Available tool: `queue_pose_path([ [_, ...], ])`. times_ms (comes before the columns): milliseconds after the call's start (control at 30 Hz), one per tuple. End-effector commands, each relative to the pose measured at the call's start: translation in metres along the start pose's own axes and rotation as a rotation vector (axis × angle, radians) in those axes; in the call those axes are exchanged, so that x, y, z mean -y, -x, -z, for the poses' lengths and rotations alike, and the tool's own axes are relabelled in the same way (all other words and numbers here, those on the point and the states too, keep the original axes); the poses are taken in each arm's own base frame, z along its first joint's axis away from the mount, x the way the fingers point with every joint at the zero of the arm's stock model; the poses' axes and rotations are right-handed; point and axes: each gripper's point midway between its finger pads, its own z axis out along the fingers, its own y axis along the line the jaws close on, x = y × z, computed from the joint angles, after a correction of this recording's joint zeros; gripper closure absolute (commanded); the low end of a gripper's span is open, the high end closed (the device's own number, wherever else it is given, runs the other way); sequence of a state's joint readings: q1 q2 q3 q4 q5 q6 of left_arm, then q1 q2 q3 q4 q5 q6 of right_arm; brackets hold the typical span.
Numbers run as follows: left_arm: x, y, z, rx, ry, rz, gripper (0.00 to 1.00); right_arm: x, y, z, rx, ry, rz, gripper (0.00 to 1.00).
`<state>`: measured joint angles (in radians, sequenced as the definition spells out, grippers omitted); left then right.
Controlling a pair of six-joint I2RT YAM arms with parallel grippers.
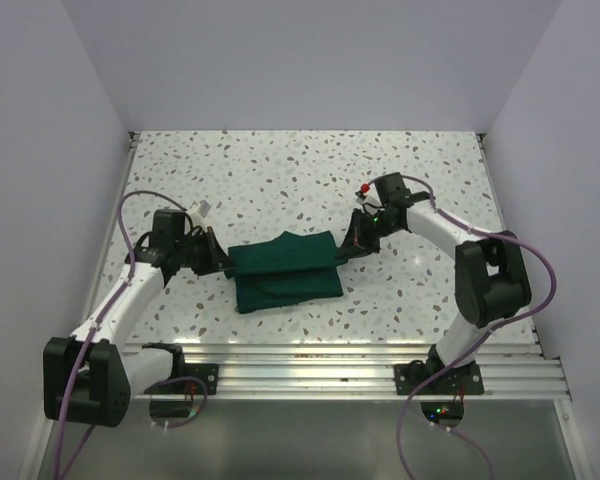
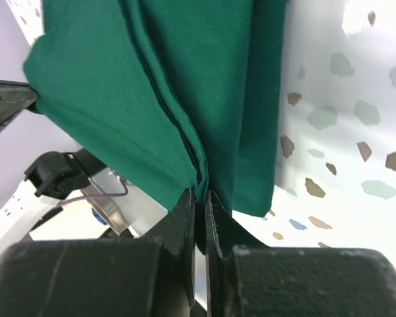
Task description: Prepare the surgical pack
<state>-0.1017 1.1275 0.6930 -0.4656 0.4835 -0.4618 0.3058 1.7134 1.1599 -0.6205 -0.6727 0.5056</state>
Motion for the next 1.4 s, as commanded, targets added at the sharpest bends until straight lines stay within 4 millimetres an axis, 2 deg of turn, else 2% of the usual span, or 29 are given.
queue_pose_path([
  [0,-0.004,-0.007,0.006,-0.003,0.025,0.008,1.00,0.009,-0.006,0.007,0.015,-0.028,0.035,1.00],
  [267,-0.008,-0.032,0.008,-0.050,0.023,0.071,1.00,0.014,-0.014,0.001,-0.011,-0.028,0.027,1.00],
  [500,-0.012,-0.045,0.011,-0.081,0.044,0.125,0.99,0.026,-0.036,-0.009,-0.081,-0.044,0.028,1.00],
  [567,-0.010,-0.048,0.011,-0.097,0.035,0.125,0.94,0.028,-0.044,-0.012,-0.111,-0.041,0.034,1.00],
  [600,-0.011,-0.050,0.012,-0.102,0.034,0.120,0.90,0.029,-0.050,-0.013,-0.132,-0.042,0.031,0.96],
  [633,-0.007,-0.051,0.013,-0.109,0.017,0.115,0.79,0.030,-0.053,-0.012,-0.144,-0.045,0.031,0.94],
  [733,0.005,-0.051,0.020,-0.107,-0.041,0.095,0.60,0.032,-0.065,-0.009,-0.186,-0.051,0.055,0.82],
  [800,0.011,-0.052,0.027,-0.102,-0.061,0.083,0.55,0.036,-0.070,-0.002,-0.196,-0.080,0.059,0.76],
  [900,0.015,-0.050,0.036,-0.088,-0.050,0.081,0.57,0.032,-0.073,0.007,-0.191,-0.093,0.078,0.69],
  [933,0.021,-0.042,0.043,-0.047,-0.061,0.064,0.56,0.031,-0.072,0.009,-0.180,-0.091,0.074,0.65],
  [967,0.024,-0.036,0.045,-0.021,-0.063,0.061,0.57,0.027,-0.071,0.011,-0.167,-0.084,0.079,0.57],
  [1067,0.030,-0.010,0.053,0.065,-0.031,0.059,0.56,0.018,-0.063,0.018,-0.133,-0.083,0.094,0.48],
  [1100,0.030,0.006,0.055,0.105,-0.005,0.049,0.53,0.010,-0.054,0.023,-0.101,-0.078,0.118,0.46],
  [1167,0.035,0.023,0.055,0.138,-0.013,0.019,0.50,0.001,-0.040,0.029,-0.056,-0.085,0.147,0.39],
  [1233,0.044,0.041,0.045,0.139,-0.057,-0.027,0.46,-0.002,-0.029,0.028,-0.038,-0.094,0.158,0.34],
  [1367,0.048,0.058,0.017,0.085,-0.124,-0.098,0.45,-0.020,0.010,0.022,0.030,-0.065,0.205,0.30],
])
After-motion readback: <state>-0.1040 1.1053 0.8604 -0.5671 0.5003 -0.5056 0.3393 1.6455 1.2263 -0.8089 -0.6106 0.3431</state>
